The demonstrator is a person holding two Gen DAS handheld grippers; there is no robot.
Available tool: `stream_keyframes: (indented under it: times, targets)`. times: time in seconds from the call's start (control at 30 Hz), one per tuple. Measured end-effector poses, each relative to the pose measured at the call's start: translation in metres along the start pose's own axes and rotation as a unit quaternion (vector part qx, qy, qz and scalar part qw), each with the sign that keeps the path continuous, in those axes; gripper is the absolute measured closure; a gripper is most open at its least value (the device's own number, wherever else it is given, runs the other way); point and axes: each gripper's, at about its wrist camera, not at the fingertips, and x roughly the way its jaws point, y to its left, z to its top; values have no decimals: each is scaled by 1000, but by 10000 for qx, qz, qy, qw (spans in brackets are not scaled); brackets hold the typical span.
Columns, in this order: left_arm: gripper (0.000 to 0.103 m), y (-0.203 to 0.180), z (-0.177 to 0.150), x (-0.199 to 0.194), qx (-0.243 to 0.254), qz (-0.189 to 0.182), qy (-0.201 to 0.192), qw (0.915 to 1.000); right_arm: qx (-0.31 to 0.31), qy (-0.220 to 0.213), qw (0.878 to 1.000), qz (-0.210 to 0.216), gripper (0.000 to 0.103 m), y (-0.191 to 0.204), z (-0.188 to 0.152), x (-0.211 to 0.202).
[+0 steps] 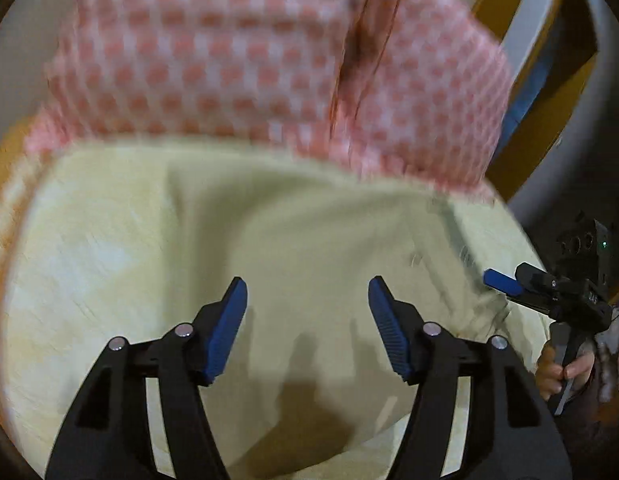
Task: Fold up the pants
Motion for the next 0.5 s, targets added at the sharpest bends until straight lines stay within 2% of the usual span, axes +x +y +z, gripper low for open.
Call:
stream_keyframes:
  times: [0.03, 0.1, 0.17, 0.2, 0.23, 0.27, 0.33, 0.4, 0.5]
  targets:
    - [48, 4, -4, 15, -164, 125, 283, 9994, 300, 145, 9992, -201, 24, -14, -5, 11]
    - [48, 5, -12, 20, -143, 443, 71, 9989, 713, -82, 9974, 72, 27, -28, -8, 5]
    - [48, 1, -19, 14, -138, 757, 131, 9969, 957, -157, 9951, -216, 30, -27, -10, -11]
    - [41, -3, -27, 5, -117, 827, 47, 9965, 751, -272, 9957, -480, 30, -15, -16, -23]
    - [29, -9, -38, -7, -11, 929, -70, 9956, 501, -364, 9959, -654, 23, -5, -21, -29]
    - [23, -13, -46, -14, 73, 1026, -156, 9946, 30, -521, 9945, -903, 11, 15, -32, -33]
    - [8, -27, -73, -36, 348, 1430, -418, 9882, -683, -695, 9884, -1161, 8, 43, -59, -39]
    - [2, -39, -102, -51, 493, 1715, -586, 9822, -1375, -775, 9760, -1503, 5, 67, -90, -36]
    - [2, -49, -135, -59, 459, 2157, -630, 9733, -1886, -815, 9536, -2199, 4, 77, -126, -20]
